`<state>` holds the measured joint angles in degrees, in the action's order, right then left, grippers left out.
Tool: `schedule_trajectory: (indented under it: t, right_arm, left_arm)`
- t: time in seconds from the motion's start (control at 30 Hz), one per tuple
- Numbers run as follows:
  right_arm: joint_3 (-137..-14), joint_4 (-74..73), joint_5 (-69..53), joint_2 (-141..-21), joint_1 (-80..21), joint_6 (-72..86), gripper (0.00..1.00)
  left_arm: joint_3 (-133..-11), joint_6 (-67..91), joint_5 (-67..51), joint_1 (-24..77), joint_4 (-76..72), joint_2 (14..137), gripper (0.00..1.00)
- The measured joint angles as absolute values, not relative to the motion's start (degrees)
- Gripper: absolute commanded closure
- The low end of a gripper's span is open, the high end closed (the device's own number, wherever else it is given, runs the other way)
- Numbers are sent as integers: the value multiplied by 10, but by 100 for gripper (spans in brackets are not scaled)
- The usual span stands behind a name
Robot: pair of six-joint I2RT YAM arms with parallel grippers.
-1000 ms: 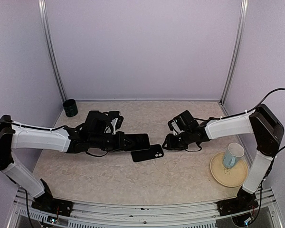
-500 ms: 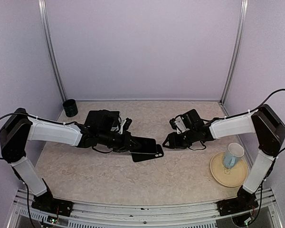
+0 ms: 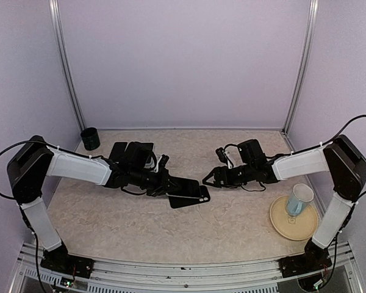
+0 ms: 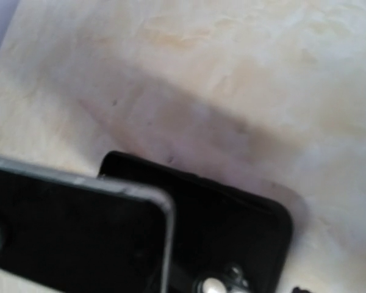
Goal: Put the phone into the phone case
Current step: Install the phone on the phone case.
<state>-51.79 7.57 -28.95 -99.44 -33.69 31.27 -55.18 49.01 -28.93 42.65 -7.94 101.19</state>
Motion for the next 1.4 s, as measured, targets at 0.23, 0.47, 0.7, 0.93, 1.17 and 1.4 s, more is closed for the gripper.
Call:
schedule_trajectory:
  t: [0.23,0.47,0.7,0.93,1.17,1.4]
  right_arm:
    - [-510,100,-318,-999,-337,316,18]
    - [-506,117,-336,-1013,-337,321,2]
    - [-498,130,-344,-1014,-337,326,0]
    - [-498,141,-350,-1025,-337,331,0]
    - [-498,150,-353,-1028,-337,337,0]
    - [-497,152,-358,-1044,-337,339,0]
  left_arm:
    - [-554,505,-301,416,-97,1024,100]
    - [-554,523,-315,416,-116,1041,100]
    - [-554,537,-320,416,-129,1047,100]
    - [-554,555,-330,416,-143,1061,100]
    - [-554,571,-339,416,-152,1074,100]
    - [-556,579,-343,414,-159,1084,100]
